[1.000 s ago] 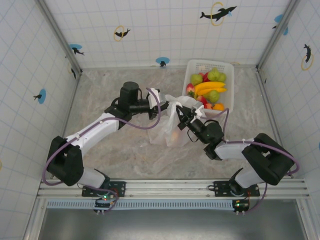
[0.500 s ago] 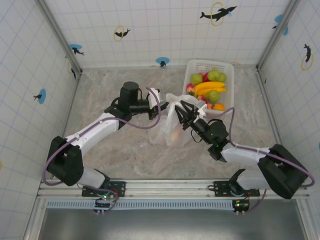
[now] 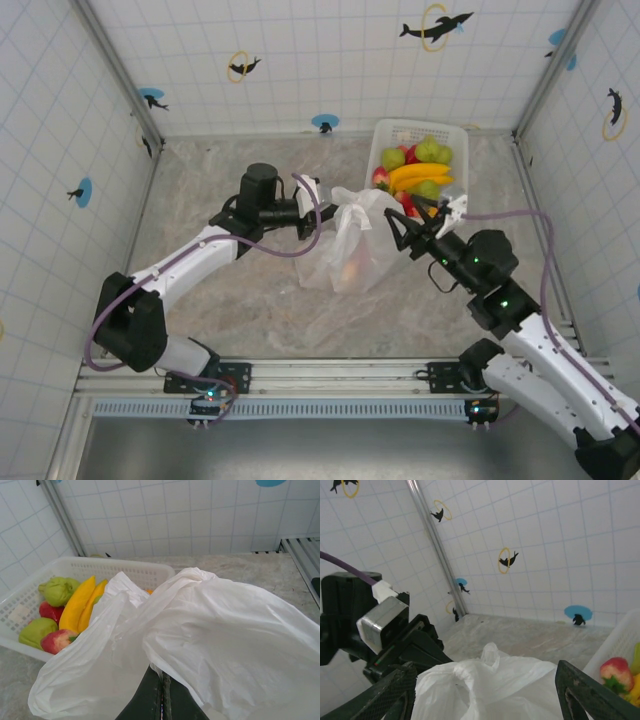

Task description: Place the fake fruits into the plastic bag and tie a complex knot

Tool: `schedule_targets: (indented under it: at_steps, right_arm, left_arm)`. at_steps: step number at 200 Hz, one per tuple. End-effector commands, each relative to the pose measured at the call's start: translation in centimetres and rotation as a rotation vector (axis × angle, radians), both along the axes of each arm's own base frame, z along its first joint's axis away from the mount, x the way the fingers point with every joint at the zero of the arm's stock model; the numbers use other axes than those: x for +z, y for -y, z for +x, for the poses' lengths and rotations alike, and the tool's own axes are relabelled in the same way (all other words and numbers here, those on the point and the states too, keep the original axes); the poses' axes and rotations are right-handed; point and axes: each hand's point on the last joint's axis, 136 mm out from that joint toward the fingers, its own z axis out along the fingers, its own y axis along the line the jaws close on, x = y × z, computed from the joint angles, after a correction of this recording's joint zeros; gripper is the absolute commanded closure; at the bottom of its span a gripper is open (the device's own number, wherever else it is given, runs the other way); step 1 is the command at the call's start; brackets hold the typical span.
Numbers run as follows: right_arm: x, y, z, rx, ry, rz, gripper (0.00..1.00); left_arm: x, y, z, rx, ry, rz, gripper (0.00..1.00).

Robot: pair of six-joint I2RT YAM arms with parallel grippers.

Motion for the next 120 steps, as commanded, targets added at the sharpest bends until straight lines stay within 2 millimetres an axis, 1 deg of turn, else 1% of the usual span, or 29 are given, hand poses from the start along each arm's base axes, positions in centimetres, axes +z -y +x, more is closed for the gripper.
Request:
schedule_targets:
  at_steps: [1, 13, 31, 54, 67, 80, 103, 120]
  right_arm:
    - [-5.0, -1.8, -2.3, 0.186, -0.387, 0.064, 0.27]
    - [-5.5, -2.5, -2.7, 0.239, -0.44, 0.1, 0.28]
    - [-6.7, -3.1, -2.6, 0.269, -0.454, 0.085, 0.27]
    - [-8.2, -3.6, -1.9, 0.268, -0.455, 0.05, 0.25]
    - [-8.6, -3.8, -1.3, 0.263, -0.449, 0.036, 0.25]
    - [-8.4, -4.0, -0.7, 0.255, -0.431, 0.027, 0.25]
    - [-7.4, -4.6, 0.4, 0.253, -0.386, 0.035, 0.25]
    - [-7.7, -5.1, 1.0, 0.256, -0.395, 0.023, 0.27]
  left_arm:
    - [1.4, 0.2, -0.2, -0.024, 0.009, -0.021, 1.0]
    - [1.6, 0.3, -0.2, -0.027, 0.011, -0.024, 1.0]
    - [1.7, 0.3, -0.2, -0.028, 0.004, -0.028, 1.0]
    - [1.9, 0.4, -0.2, -0.029, 0.004, -0.028, 1.0]
    - [1.9, 0.3, -0.1, -0.029, 0.008, -0.028, 1.0]
    - [1.9, 0.4, -0.2, -0.032, 0.01, -0.028, 1.0]
    - [1.9, 0.5, -0.1, -0.034, 0.009, -0.029, 1.0]
    - [2.0, 0.5, 0.0, -0.034, 0.009, -0.03, 1.0]
